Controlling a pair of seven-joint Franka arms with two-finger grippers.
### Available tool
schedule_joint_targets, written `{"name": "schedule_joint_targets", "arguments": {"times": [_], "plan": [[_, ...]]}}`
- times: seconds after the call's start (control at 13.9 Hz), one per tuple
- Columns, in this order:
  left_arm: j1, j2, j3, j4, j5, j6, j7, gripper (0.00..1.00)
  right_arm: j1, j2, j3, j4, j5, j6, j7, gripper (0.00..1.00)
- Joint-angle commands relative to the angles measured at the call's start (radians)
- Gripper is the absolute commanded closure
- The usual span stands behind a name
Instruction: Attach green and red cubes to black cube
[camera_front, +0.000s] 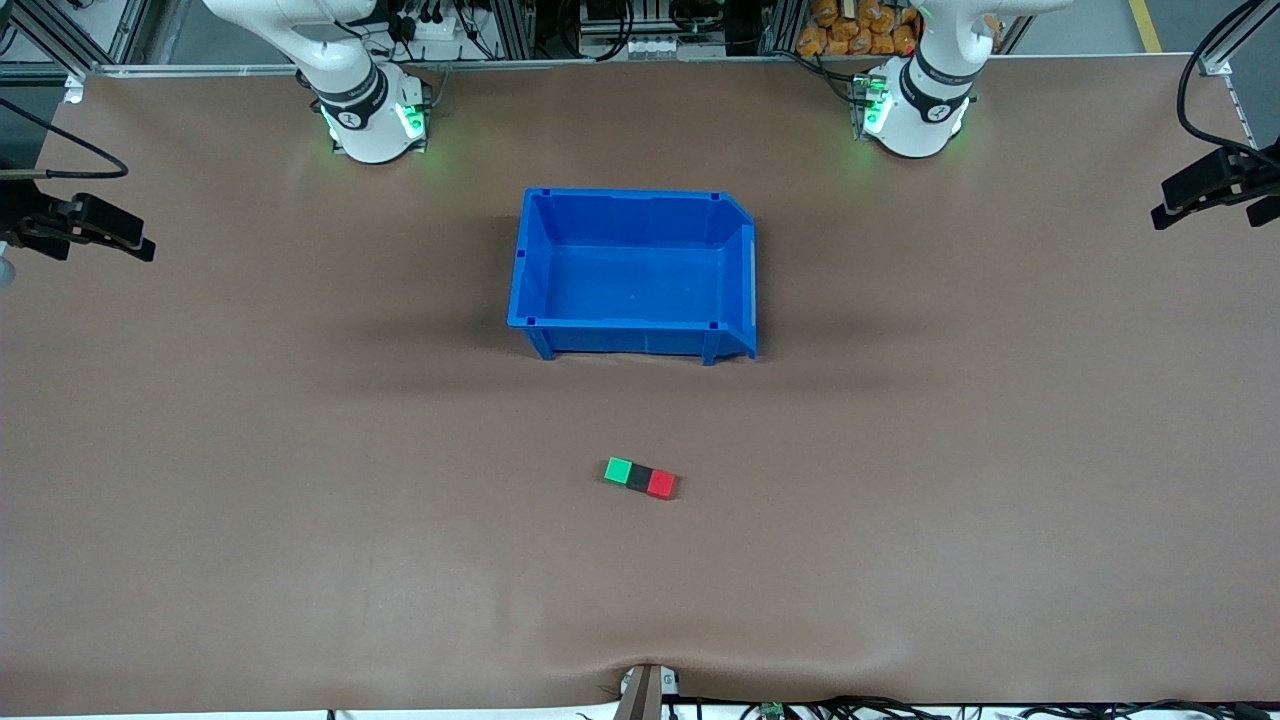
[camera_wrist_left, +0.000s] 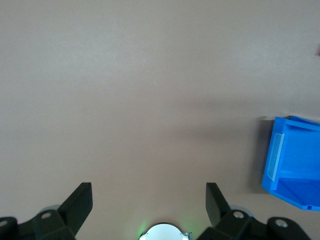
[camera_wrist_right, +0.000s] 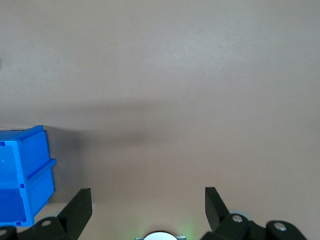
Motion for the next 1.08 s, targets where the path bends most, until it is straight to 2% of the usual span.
{"name": "schedule_joint_targets", "arguments": {"times": [0.0,0.22,1.01], "plan": [[0.001,-0.001,-0.015,-0.007,0.014,0.014,-0.013,0.00,0.004,-0.029,0.006,-0.022,-0.012,0.002,0.019,0.00],[0.009,0.038,-0.015,0.032,0.018,0.014,0.000,0.00,0.001,-0.029,0.004,-0.022,-0.008,0.004,0.019,0.00],[0.010,0.019,-0.012,0.050,-0.034,-0.018,0.008,0.00,-0.020,-0.029,-0.007,-0.010,-0.014,0.008,-0.047,0.00]]}}
